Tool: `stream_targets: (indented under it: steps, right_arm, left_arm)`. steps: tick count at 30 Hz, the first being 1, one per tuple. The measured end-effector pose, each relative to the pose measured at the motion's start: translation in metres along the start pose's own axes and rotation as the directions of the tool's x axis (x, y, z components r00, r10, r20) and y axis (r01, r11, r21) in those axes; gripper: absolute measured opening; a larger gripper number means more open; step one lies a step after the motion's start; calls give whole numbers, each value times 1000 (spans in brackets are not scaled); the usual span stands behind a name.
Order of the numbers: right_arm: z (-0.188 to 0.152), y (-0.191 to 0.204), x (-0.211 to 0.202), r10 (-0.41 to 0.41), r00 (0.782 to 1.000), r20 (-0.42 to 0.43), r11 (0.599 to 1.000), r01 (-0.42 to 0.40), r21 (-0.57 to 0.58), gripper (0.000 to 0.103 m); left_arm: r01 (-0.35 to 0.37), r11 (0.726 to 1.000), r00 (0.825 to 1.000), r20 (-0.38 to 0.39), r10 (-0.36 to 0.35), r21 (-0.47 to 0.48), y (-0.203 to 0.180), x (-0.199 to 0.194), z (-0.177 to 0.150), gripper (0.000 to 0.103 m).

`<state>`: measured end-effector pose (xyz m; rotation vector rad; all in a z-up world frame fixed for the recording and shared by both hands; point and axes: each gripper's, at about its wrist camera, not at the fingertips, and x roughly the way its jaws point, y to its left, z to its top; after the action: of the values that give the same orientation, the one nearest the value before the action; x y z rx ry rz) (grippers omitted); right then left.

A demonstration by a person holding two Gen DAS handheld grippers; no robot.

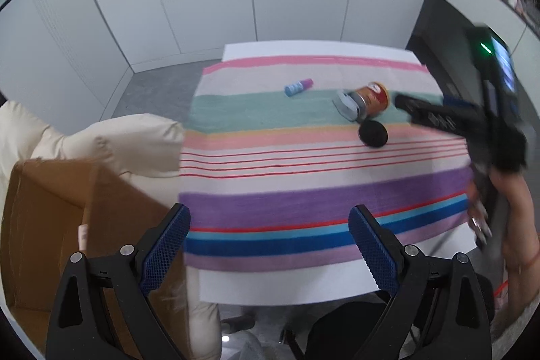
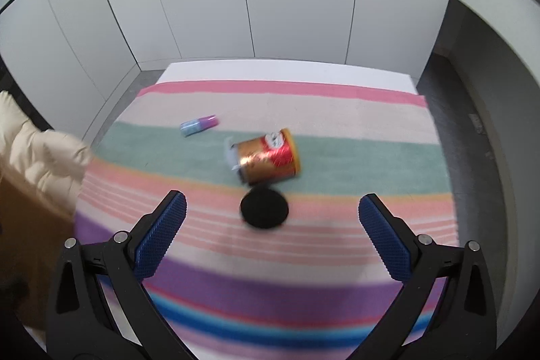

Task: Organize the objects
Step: 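Withdraw both tools from the box back toward the striped cloth, then grasp the gold-red tin with the right gripper while the left gripper grasps the black puff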

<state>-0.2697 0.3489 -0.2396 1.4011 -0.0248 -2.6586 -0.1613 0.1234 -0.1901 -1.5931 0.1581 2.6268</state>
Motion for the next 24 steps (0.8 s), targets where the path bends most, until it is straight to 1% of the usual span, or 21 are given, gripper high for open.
stream_targets:
  steps: [2, 4, 7, 9, 11, 13, 14, 16, 17, 18, 21, 24]
  right_arm:
    - [6, -5, 20, 13, 1000, -1, 1000, -13, -2, 99]
    - [12, -5, 41, 23, 1000, -8, 1000, -23, -13, 99]
    - [17, -3, 68, 29, 999, -17, 1000, -29, -12, 98]
    - [19, -2, 86, 27, 999, -35, 1000, -28, -9, 97]
    - [20, -4, 98, 27, 998, -50, 1000, -27, -6, 86]
    - [20, -7, 110, 44, 997, -71, 999, -44, -1, 81]
    - [19, -7, 114, 47, 996, -79, 999, -47, 0, 80]
    - [20, -10, 116, 57, 996, -64, 998, -57, 5, 77]
    - [20, -11, 117, 63, 996, -62, 998, -63, 4, 69]
    - [21, -12, 117, 76, 995, -61, 997, -76, 5, 68]
    - [21, -17, 117, 70, 995, -70, 998, -70, -2, 68]
    - [18, -30, 111, 73, 995, -72, 997, -72, 20, 67]
  left_arm:
    - [-6, 1000, 1000, -6, 6, 27, -12, 12, 2, 96]
    - [1, 999, 1000, -16, 0, 45, -23, 27, 6, 96]
    - [11, 999, 999, -38, -10, 44, -35, 50, 12, 96]
    - [23, 999, 998, -54, -21, 37, -42, 64, 15, 96]
    - [35, 999, 997, -66, -33, 34, -50, 79, 17, 96]
    - [35, 999, 997, -74, -32, 37, -56, 92, 19, 96]
    - [36, 999, 996, -78, -32, 39, -59, 97, 20, 96]
    - [38, 999, 996, -88, -34, 37, -66, 108, 22, 96]
    - [43, 998, 995, -92, -39, 36, -68, 111, 22, 96]
    - [47, 998, 994, -97, -43, 36, -70, 116, 22, 96]
    - [51, 998, 994, -100, -47, 38, -76, 127, 25, 96]
    - [66, 997, 993, -99, -62, 39, -84, 136, 29, 96]
